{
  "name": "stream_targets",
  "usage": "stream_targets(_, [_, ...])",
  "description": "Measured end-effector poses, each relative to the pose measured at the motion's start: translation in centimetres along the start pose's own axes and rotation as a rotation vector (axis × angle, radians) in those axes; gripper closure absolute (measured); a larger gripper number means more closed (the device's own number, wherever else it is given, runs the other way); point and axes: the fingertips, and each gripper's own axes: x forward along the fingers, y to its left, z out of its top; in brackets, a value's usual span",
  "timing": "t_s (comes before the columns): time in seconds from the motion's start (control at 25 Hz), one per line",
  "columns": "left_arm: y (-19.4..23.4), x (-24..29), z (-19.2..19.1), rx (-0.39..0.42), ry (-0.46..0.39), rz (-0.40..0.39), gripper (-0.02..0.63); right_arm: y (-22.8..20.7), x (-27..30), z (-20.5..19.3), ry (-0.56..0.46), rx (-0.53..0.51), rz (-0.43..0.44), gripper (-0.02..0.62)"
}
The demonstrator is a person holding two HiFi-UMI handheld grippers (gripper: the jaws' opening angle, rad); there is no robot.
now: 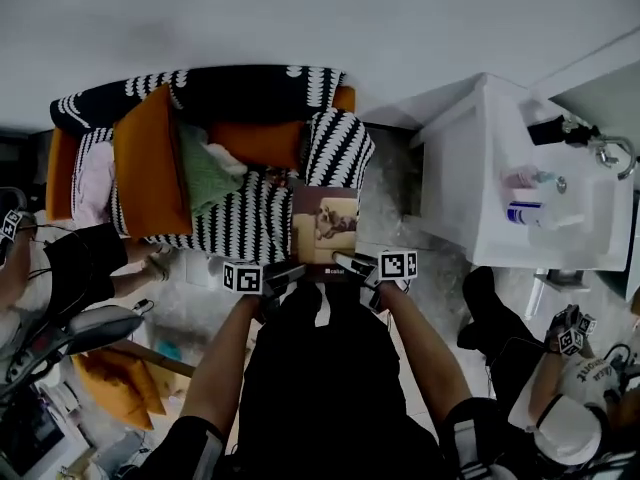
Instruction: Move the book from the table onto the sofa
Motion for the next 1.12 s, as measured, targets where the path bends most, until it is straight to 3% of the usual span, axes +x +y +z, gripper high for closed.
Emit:
stream_targets(0.4, [6.0,3.9,2.6,-0.033,0.034,0.045,0.417,-5.7,2.1,3.9,0.039,0.002,-0.063,0.394])
stream_targets(0.64, [9.9,5.0,2.9,-0.040,0.109,0.054,0.407,-9.1,3.4,4.0,-0.018,0.053,-0.118,0.388])
stream_targets(0.76, [12.1,5.7,2.8,-0.038,0.184,0.122,0.389,-11.1,4.0,4.0,-0.042,0.058,-0.189,0.383])
stream_targets(0.92, [15.3,6.1,2.1,0.024,0.271,0.281,0.374,-12.8,4.5,3.7,-0.005,-0.033,-0.314,0.377])
stream_targets(1.12, [15.4,6.0,2.0,0.021,0.269,0.296,0.374,-13.1,4.4,3.8,0.028,-0.058,-0.363,0.367])
